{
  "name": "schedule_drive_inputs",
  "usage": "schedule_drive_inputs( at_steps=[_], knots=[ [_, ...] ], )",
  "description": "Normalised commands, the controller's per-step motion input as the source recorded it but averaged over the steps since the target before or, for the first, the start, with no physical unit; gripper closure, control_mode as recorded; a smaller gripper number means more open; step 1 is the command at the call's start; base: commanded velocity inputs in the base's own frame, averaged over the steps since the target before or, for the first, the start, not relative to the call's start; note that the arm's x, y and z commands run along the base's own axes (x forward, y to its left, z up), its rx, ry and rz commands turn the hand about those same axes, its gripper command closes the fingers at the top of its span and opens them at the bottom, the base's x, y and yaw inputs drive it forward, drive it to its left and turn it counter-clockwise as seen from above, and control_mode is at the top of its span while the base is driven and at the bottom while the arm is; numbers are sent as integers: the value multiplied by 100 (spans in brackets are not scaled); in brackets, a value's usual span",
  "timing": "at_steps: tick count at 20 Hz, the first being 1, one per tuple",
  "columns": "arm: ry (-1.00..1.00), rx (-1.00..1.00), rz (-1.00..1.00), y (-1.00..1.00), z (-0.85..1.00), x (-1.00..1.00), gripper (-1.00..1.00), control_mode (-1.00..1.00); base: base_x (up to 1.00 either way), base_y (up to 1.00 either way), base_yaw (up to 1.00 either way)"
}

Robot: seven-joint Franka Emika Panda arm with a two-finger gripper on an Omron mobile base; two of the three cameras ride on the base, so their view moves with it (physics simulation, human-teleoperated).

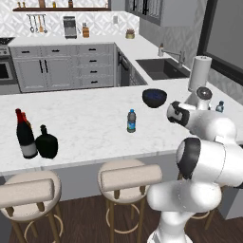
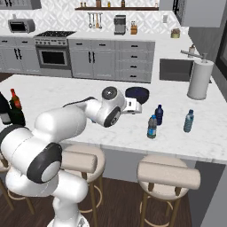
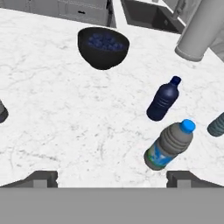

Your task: Move the plastic bottles in the middle to the plastics group, and the glass bottles in the middle to the glass group.

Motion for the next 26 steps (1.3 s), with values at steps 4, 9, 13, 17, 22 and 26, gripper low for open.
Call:
schedule_drive_inputs(
  at_steps=[4, 9, 13, 17, 22, 26],
  knots=[
    [6, 2, 0, 85, 30, 0, -100, -100, 0, 0, 0],
    [5, 11, 0, 67, 47, -2, -100, -100, 0, 0, 0],
    [8, 25, 0, 68, 28, -6, -100, -100, 0, 0, 0],
    [2, 27, 0, 61, 10, -5, -100, -100, 0, 0, 0],
    [3, -5, 1, 47, 0, 26, -100, -100, 0, 0, 0],
    [22, -7, 0, 36, 0, 38, -100, -100, 0, 0, 0]
  ],
)
